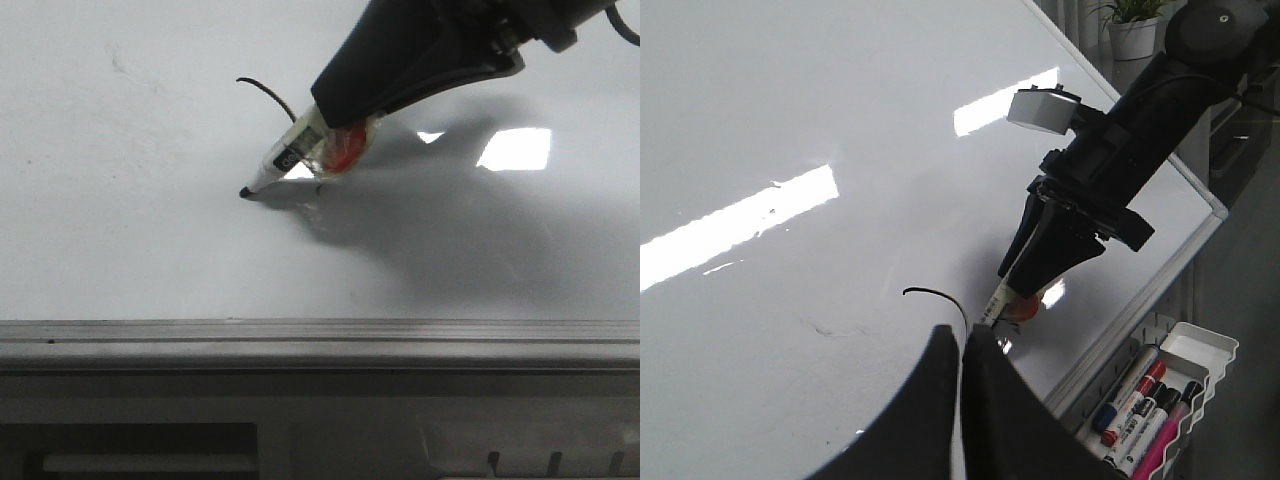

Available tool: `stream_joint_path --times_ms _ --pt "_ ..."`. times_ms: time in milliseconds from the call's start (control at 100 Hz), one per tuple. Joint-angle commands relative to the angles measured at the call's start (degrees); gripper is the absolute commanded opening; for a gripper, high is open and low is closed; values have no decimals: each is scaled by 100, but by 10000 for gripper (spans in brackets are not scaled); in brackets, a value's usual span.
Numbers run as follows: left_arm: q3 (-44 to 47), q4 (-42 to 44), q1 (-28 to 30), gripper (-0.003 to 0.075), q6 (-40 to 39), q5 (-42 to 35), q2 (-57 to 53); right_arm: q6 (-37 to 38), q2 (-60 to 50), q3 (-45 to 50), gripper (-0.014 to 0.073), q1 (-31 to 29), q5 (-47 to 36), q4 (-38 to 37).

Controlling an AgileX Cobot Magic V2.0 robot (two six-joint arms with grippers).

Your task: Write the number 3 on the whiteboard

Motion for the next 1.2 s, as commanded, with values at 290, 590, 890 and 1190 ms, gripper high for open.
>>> stream_joint_path --times_ms 290,590,890,1190 --pt "-103 -82 10 -21 -76 -410 80 49 -777 257 -40 -1042 237 -146" --pt "-103 -82 10 -21 -76 -410 80 58 39 482 -40 215 -776 424" --pt "-103 -155 10 -21 -76 -410 80 58 -54 -368 -40 535 -50 455" --pt "-286 -677 10 288 8 -417 717 58 -802 -2442 -41 548 1851 -15"
